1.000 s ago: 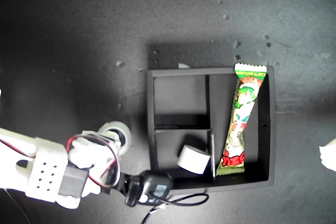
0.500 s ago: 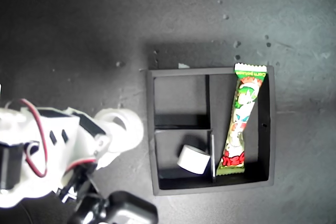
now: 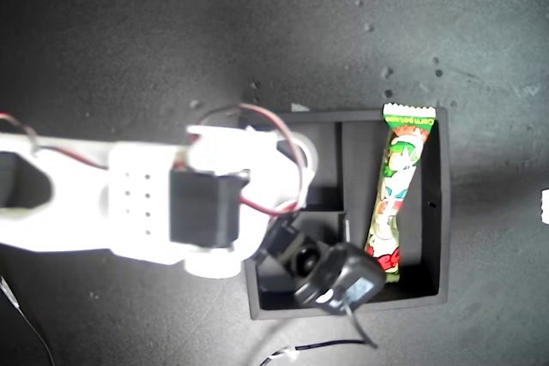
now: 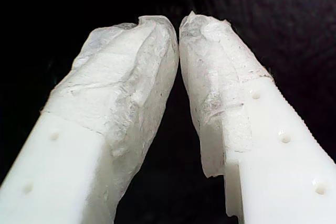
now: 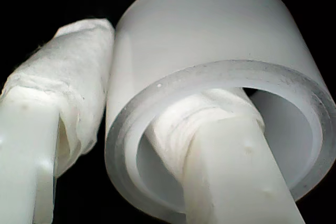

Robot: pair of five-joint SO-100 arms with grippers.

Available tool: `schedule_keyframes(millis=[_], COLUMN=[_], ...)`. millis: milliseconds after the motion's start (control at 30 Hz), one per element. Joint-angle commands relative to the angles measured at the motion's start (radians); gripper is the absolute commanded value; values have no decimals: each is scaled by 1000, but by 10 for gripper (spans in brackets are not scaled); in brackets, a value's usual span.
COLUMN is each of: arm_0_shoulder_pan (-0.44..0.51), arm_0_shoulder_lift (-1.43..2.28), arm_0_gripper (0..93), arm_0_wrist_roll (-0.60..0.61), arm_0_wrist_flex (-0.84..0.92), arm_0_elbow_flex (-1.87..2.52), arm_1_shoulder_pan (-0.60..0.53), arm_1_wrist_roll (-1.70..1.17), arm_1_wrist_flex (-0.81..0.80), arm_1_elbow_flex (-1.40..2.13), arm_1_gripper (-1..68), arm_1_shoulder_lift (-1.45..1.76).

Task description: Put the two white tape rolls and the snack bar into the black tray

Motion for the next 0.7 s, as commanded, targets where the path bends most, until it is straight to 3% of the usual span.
schedule_keyframes(millis=[0,200,367,467,667], arm_0_shoulder_pan=[-14,-20,5,37,75], arm_0_shoulder_lift=[-52,-41,-2,80,397], arm_0_gripper=[0,2,160,195,186], arm_0_wrist_roll=[-9,-35,-54,-63,-81], arm_0_wrist_flex=[43,43,43,43,43], arm_0_elbow_flex=[-202,-117,-67,-29,124], arm_1_shoulder_pan=[-17,-23,-18,-18,-2], arm_1_wrist_roll=[-3,2,6,14,26], arm_1_wrist_flex=[-49,-72,-75,-75,-75], arm_1_elbow_flex=[26,67,84,91,129], arm_1_gripper=[-3,-3,-2,-2,-2], arm_1_shoulder_lift=[14,14,14,15,15])
